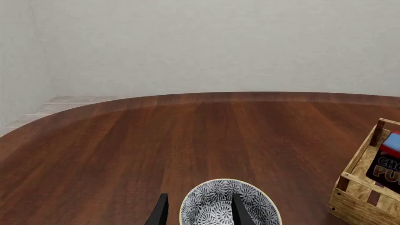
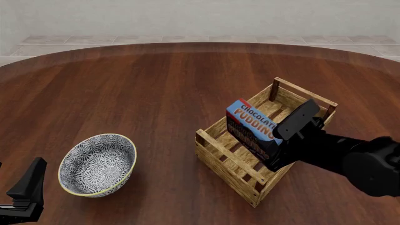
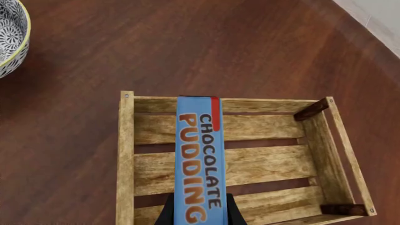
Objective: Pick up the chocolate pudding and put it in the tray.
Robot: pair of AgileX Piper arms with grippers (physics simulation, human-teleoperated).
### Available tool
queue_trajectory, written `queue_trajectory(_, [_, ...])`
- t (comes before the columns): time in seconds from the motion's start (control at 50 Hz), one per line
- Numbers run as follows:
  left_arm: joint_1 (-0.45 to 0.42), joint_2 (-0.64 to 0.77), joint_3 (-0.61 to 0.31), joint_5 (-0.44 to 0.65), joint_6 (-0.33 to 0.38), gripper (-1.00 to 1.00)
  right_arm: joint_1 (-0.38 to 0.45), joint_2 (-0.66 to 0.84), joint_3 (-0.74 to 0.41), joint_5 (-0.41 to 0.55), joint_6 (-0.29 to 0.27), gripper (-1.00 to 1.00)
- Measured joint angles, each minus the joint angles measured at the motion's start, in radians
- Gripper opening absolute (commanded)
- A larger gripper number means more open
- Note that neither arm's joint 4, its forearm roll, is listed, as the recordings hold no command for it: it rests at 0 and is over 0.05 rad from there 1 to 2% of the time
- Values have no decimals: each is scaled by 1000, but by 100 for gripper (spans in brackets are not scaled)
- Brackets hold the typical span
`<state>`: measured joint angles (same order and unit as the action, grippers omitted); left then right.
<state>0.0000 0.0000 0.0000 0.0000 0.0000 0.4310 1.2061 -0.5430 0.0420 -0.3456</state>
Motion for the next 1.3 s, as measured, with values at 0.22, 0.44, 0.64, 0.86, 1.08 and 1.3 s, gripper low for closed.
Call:
queue_trajectory(0.22, [0, 0, 0, 0, 0, 100, 6, 15, 10, -17, 10, -100])
queue_trajectory(0.44, [0, 0, 0, 0, 0, 100, 8, 28, 20, -35, 19, -100])
queue_trajectory(0.64, [0, 0, 0, 0, 0, 100, 8, 33, 30, -47, 27, -100])
queue_trajectory(0.86, [0, 0, 0, 0, 0, 100, 7, 38, 42, -60, 34, -100])
queue_trajectory(1.08, [0, 0, 0, 0, 0, 100, 10, 49, 54, -77, 41, -100])
queue_trajectory(1.3, [0, 0, 0, 0, 0, 100, 17, 69, 63, -102, 51, -100])
